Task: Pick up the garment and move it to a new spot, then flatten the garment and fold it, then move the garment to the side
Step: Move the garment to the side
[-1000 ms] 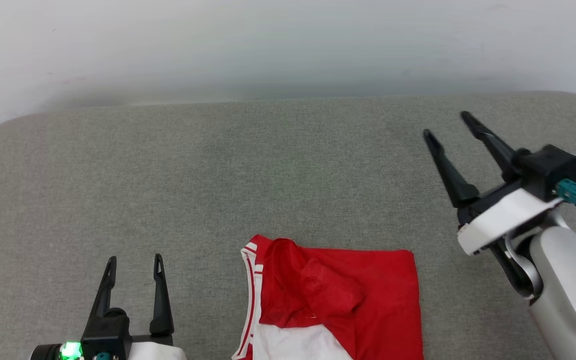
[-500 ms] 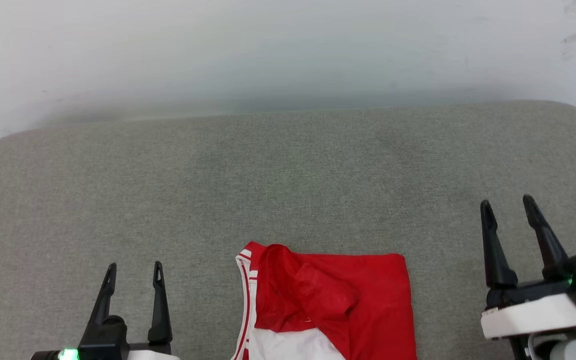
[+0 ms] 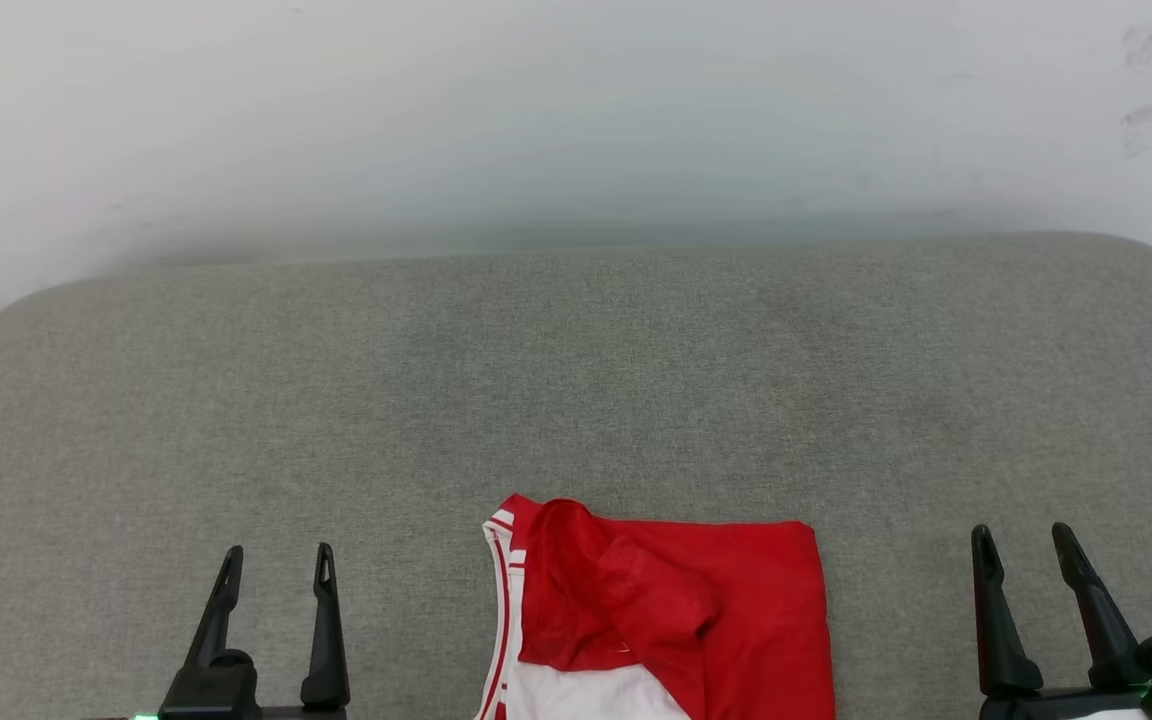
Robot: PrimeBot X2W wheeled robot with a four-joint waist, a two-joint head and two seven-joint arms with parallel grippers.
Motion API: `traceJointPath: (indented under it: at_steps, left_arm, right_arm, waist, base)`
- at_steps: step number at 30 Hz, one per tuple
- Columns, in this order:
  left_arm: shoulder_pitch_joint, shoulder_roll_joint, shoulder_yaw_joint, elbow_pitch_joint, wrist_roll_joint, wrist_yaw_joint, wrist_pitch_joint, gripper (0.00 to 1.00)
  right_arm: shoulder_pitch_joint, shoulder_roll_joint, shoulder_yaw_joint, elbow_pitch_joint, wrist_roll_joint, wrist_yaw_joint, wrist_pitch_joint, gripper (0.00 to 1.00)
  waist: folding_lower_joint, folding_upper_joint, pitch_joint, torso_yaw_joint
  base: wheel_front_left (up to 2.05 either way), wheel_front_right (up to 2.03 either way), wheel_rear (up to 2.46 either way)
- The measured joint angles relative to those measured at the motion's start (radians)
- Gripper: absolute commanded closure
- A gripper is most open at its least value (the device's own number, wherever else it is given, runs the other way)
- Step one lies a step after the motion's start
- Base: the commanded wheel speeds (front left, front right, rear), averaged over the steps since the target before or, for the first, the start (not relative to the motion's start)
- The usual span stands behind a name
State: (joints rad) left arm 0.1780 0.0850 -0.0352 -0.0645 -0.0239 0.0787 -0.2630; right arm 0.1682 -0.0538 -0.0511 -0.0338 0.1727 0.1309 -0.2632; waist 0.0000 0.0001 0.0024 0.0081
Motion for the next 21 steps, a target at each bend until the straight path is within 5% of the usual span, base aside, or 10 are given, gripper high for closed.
traceJointPath:
  at_steps: [7, 14, 17, 21]
  left_arm:
    - [0.003, -0.002, 0.008, 0.002, -0.005, -0.009, 0.0, 0.0]
    - [0.002, -0.007, 0.013, 0.006, -0.005, -0.016, 0.0, 0.0]
    - [-0.003, -0.009, 0.015, 0.008, -0.005, -0.018, 0.0, 0.0]
    - [-0.01, -0.012, 0.018, 0.01, -0.006, -0.022, 0.0, 0.0]
  right_arm:
    - [-0.011, 0.001, 0.0, -0.024, 0.004, 0.0, 0.0, 0.0]
    - [-0.217, -0.045, 0.042, -0.066, -0.052, 0.0, 0.012, 0.0]
    - [-0.33, -0.135, 0.109, -0.061, -0.042, 0.0, 0.128, 0.0]
    - [-0.441, -0.284, 0.266, -0.035, 0.093, 0.0, 0.43, 0.0]
  waist:
    - [0.0, 0.0, -0.005, 0.003]
    - [0.0, 0.0, 0.01, 0.004]
    - [0.0, 0.0, 0.022, 0.005]
    - [0.0, 0.0, 0.039, 0.008]
  base:
    - [0.0, 0.0, 0.0]
    - [0.0, 0.0, 0.0]
    - [0.0, 0.0, 0.0]
    - [0.0, 0.0, 0.0]
